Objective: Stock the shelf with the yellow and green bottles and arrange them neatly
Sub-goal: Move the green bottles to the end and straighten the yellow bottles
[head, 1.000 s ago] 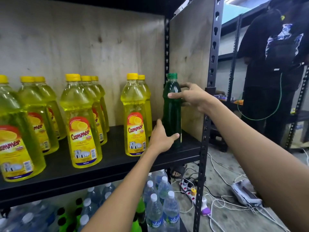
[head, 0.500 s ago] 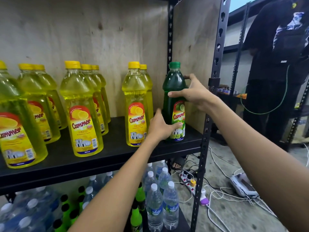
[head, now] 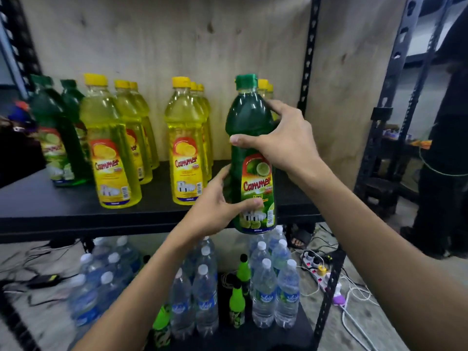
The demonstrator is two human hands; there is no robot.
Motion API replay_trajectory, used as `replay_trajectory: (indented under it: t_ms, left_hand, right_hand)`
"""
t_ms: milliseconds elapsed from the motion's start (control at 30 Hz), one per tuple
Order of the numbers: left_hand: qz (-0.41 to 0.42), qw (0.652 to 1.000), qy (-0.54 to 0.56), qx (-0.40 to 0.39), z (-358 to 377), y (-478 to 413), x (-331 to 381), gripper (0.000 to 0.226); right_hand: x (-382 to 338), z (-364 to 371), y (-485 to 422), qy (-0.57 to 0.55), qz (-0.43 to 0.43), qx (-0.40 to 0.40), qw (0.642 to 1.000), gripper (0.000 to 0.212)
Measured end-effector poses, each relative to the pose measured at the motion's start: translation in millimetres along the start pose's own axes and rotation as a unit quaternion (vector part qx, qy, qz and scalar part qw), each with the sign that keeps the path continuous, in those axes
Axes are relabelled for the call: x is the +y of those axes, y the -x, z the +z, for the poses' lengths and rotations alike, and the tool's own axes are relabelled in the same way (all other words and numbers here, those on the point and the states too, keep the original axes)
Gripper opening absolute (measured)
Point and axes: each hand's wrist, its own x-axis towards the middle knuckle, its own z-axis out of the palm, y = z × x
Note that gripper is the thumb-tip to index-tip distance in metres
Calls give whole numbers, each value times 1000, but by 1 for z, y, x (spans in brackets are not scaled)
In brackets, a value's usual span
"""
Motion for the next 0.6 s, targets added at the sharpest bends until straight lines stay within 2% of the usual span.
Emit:
replay_trajectory:
  t_ms: [133, 233, 267, 367, 433, 533, 600]
  left_hand:
    - [-30, 998, -35, 31, -68, 31, -4, 73]
    - [-53, 996, -47, 58, -121, 52, -8, 110]
    - [-55, 995, -50, 65, -137, 58, -8, 114]
    - [-68, 992, -54, 96, -185, 74, -15, 108]
    - [-80, 986, -71, 125, -218, 82, -20, 113]
    - [-84, 983, -68, 148, -262, 90, -29, 109]
    - [-79, 983, -60, 153, -285, 91, -34, 91]
  right_hand:
    - [-35, 51, 9, -49, -1, -34, 998, 81]
    - [-63, 95, 12, -88, 0, -61, 994, 83]
    - [-71, 110, 12, -102, 1, -67, 993, 85]
    - [-101, 154, 11, -121, -9, -90, 989, 85]
    - [-121, 181, 9, -130, -19, -106, 986, 88]
    - [-144, 218, 7, -142, -28, -133, 980, 70]
    - [-157, 242, 4, -146, -42, -132, 979, 62]
